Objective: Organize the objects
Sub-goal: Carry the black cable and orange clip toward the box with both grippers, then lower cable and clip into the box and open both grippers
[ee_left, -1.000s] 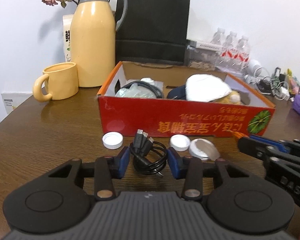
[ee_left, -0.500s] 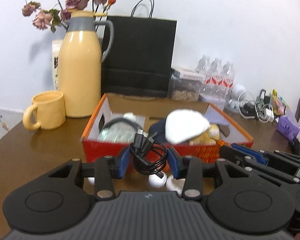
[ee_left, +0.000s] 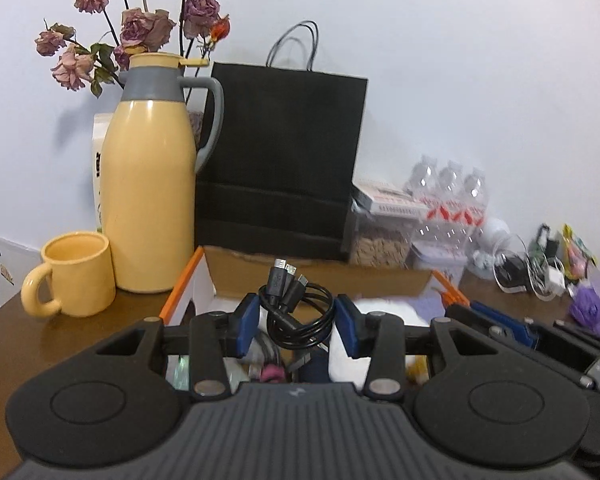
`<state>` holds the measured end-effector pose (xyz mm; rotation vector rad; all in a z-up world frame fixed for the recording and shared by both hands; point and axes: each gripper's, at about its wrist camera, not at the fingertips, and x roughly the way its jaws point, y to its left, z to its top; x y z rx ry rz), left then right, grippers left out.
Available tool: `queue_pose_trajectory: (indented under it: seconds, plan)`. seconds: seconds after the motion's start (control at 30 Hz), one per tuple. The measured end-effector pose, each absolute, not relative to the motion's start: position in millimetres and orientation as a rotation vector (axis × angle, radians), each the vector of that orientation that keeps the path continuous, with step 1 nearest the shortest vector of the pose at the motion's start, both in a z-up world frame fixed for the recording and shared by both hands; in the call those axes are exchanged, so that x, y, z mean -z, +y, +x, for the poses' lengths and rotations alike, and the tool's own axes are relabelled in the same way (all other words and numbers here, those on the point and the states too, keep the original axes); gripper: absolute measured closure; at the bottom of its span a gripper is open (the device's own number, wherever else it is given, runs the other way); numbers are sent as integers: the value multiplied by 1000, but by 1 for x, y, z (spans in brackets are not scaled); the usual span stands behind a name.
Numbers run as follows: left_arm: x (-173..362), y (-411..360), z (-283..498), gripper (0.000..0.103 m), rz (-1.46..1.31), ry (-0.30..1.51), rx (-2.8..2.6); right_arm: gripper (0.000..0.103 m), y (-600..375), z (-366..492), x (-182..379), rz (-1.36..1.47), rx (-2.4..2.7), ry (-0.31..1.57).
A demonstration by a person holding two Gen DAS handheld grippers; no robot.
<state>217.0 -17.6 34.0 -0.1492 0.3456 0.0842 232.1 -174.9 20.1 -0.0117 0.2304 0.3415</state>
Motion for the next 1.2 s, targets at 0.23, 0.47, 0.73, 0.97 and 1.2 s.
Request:
queue_pose_trajectory:
  seconds: [0.23,0.47,0.73,0.97,1.2]
  plan:
    - [-38,-13,255,61,-152,346,-107,91,-168,278,-23,-24,-314,248]
    - [-27,-6,287,61,-134,392,-109,91,-164,316,-12,-52,-328,310]
    - [-12,-4,305,57,-101,426,-109,89,-165,342,1,-66,-332,378]
    - [-9,1,302,0,-118,375,-162,19,-173,347,8,-51,-319,430]
    - [-8,5,304,0,-129,395,-175,0,-173,345,9,-45,-325,417]
